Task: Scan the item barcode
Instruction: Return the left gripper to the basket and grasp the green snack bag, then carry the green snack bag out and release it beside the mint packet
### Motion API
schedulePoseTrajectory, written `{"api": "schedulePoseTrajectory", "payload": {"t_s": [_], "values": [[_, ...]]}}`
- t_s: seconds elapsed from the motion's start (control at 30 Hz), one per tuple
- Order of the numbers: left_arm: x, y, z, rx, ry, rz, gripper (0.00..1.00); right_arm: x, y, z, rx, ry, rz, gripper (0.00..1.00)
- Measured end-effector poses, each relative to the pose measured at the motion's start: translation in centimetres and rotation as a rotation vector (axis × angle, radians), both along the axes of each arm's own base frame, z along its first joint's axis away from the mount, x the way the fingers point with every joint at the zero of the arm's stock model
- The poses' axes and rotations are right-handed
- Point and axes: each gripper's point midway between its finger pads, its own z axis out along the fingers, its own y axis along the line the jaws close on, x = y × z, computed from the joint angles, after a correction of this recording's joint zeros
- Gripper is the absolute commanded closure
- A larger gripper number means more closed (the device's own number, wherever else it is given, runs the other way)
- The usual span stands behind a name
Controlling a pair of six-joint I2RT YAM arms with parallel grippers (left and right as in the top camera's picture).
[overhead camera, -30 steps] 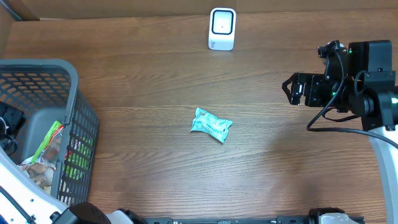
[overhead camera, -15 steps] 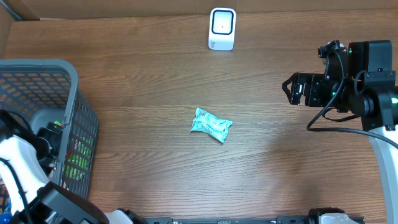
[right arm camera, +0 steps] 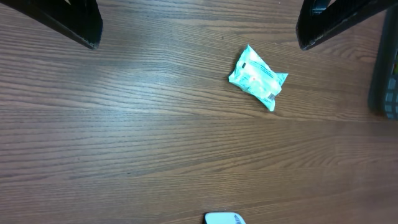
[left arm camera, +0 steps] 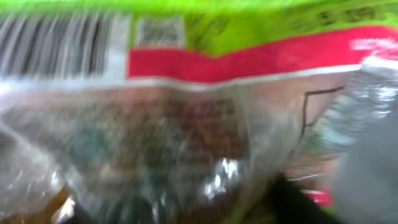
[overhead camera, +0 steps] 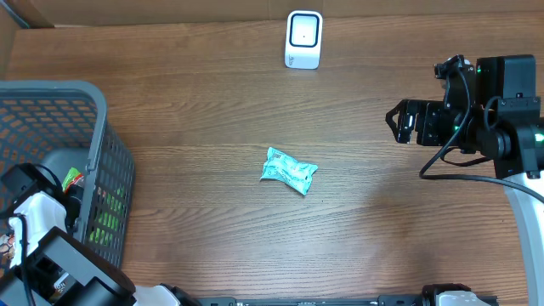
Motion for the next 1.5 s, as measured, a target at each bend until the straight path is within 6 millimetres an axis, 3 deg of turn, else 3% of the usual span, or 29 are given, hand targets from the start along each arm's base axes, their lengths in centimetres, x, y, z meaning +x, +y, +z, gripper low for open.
{"api": "schedulePoseTrajectory", "payload": {"t_s": [0.3,0.43,0.57,0.67,0.7,0.8,0.9,1.03,1.2,1.23,1.3,1.37,1.5], "values": [[0.7,-1.3,0.7,-0.121,0.001,-0.014,0.96,-0.1,0.0,-0.1,0.0,0.006,-0.001,0.0],[1.0,-2.0,2.6,-0.211,0.032,-0.017,0.96,-0.2,0.0,-0.1,-0.001,0.009,-0.001,0.0],[3.4,-0.8,8.8,-0.212,-0.039,-0.053,0.96,-0.2,0.0,-0.1,0.0,0.01,-0.001,0.0],[5.6,0.2,14.9,-0.153,-0.145,-0.096,0.96,-0.2,0.0,-0.1,-0.001,0.01,-0.001,0.0],[6.5,0.4,18.3,-0.106,-0.199,-0.125,0.96,-0.2,0.0,-0.2,-0.001,0.012,-0.001,0.0],[7.1,-0.5,23.9,-0.026,-0.279,-0.175,0.96,-0.3,0.0,-0.2,-0.001,0.014,0.0,0.0],[7.5,-2.7,28.9,0.059,-0.37,-0.25,0.96,-0.3,0.0,-0.2,-0.001,0.013,-0.001,0.0],[8.2,-9.3,32.7,0.09,-0.454,-0.457,0.96,0.0,0.0,0.0,0.0,0.0,-0.001,0.0],[10.9,-21.1,32.5,0.017,-0.476,-0.891,0.96,0.2,0.0,0.1,0.0,-0.008,-0.001,0.0],[11.1,-21.8,32.3,0.01,-0.476,-0.918,0.96,0.1,0.0,0.1,0.001,-0.005,0.0,0.0],[12.4,-26.8,30.0,-0.03,-0.452,-1.1,0.96,0.0,0.0,0.0,0.0,0.001,0.0,0.0],[13.2,-29.7,27.3,-0.051,-0.396,-1.196,0.96,-0.2,0.0,-0.1,-0.001,0.011,0.0,0.0],[13.7,-34.8,19.3,-0.128,-0.203,-1.338,0.96,-0.4,0.0,-0.2,-0.001,0.019,0.0,0.0]]}}
